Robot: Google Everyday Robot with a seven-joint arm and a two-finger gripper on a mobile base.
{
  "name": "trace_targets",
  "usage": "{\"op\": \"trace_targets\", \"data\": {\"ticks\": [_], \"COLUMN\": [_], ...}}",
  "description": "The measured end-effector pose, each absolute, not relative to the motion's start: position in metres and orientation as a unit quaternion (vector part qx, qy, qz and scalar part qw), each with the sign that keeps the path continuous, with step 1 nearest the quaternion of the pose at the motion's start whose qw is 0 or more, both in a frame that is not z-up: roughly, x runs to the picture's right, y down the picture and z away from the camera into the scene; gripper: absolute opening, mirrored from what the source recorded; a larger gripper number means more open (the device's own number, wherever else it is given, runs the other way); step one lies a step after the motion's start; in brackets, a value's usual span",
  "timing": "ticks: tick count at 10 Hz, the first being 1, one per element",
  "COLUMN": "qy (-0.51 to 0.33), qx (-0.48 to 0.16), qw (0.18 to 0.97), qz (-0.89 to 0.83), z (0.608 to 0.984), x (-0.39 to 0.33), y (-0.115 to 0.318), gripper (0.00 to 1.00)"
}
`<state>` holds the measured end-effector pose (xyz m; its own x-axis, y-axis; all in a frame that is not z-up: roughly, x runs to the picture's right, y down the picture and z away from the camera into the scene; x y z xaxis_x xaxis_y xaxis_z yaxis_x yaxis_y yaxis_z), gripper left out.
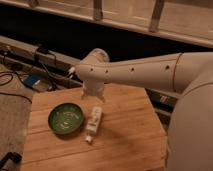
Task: Place the bottle in the ceramic bowl
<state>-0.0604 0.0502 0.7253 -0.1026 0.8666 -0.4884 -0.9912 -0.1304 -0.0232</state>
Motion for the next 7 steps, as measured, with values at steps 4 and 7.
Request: {"op": "trace_targets", "data": {"ticks": [4, 7], "qy": [0.163, 0.152], "qx": [-0.191, -0.180], "qw": [0.625, 0.614], "qz": [0.739, 0.753], "z": [0.751, 0.728], "x": [-0.034, -0.013], "y": [0.076, 0.078], "gripper": [0.65, 0.65]}}
